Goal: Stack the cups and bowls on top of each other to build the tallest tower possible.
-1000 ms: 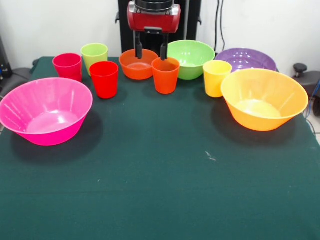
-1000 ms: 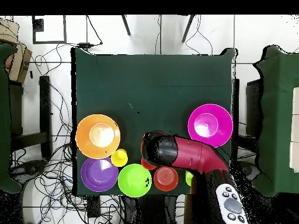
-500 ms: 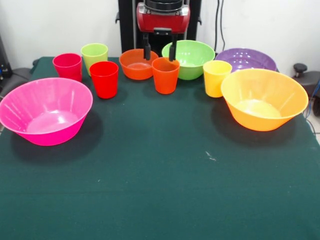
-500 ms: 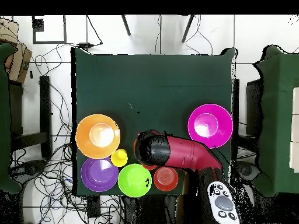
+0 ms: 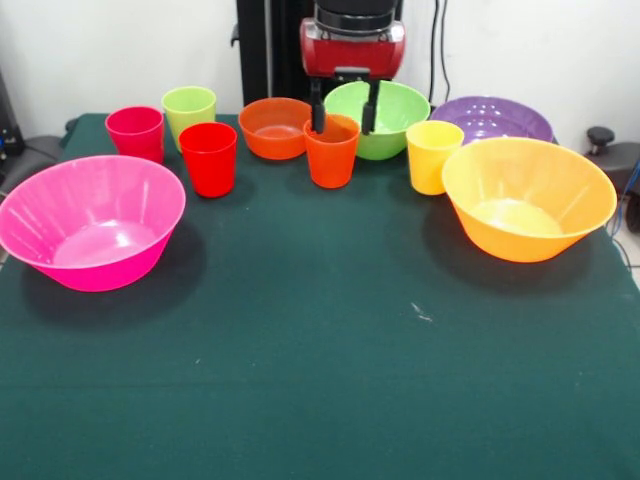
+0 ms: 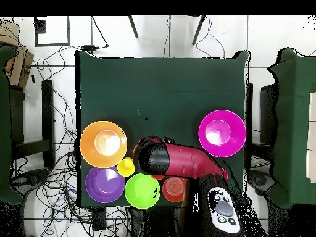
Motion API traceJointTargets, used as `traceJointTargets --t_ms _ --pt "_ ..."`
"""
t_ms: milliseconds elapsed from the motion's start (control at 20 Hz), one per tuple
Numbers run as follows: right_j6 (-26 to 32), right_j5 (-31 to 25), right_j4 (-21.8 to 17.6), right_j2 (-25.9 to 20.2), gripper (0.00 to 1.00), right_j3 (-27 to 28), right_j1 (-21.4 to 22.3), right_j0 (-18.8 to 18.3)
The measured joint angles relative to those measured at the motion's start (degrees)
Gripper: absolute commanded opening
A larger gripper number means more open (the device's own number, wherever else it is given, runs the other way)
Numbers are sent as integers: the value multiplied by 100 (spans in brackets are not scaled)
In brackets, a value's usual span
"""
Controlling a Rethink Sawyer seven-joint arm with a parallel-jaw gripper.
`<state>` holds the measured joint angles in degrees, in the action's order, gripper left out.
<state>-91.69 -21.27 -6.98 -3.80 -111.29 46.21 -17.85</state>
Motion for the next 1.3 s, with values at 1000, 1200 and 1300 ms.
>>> traceJointTargets --t_ms 1000,1200,1300 --pt "-14 370 2 -5 100 -336 12 205" --pt "-14 371 4 -7 100 -513 198 164" --pt "-14 370 2 -7 100 -592 273 112"
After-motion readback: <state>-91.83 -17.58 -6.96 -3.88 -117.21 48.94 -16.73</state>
